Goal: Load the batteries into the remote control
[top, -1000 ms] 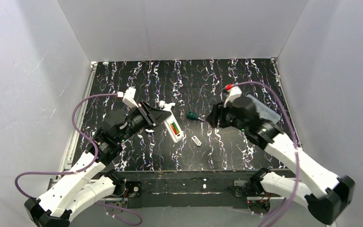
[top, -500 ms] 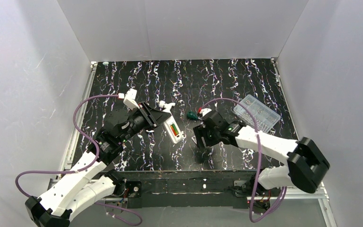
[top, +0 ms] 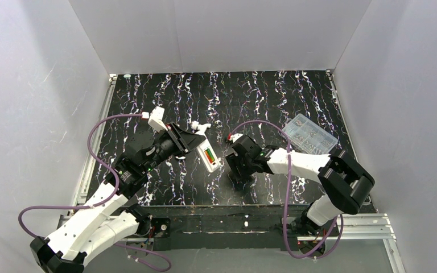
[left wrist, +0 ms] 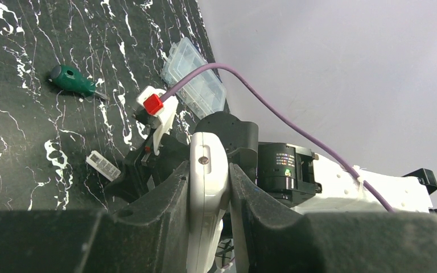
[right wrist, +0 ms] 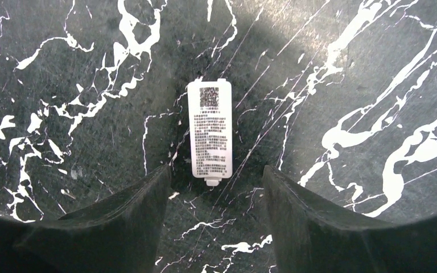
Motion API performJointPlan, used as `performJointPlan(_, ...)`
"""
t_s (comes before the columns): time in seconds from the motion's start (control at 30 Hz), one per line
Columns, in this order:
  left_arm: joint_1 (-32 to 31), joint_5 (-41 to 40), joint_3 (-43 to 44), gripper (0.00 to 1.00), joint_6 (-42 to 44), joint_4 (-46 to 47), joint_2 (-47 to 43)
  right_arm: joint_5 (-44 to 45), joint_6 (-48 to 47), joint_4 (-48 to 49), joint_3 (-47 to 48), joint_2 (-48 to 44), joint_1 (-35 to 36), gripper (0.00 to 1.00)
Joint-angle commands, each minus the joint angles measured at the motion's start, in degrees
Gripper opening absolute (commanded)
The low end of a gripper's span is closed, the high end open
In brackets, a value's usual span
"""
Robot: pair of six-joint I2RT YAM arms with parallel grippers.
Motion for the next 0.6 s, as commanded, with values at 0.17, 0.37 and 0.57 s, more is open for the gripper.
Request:
performJointPlan(0.17, 0.39, -0.7, 0.48, 0.0, -0.02, 3.35, -0.49, 2.57, -2.71, -0.27, 2.45, 2.69, 0.95, 0.54)
performJointPlan(0.37, 0.4, -0.71, 0.37, 0.0, -0.07, 3.2, -0.75, 2.79, -3.53, -1.39, 3.24, 3.5, 1.8, 0.46)
performJointPlan(0.57, 0.38, -1.23, 0.14, 0.0, -0.06, 2.74, -1.32, 1.32, -3.86, -1.39, 3.37, 2.7, 2.0, 0.4)
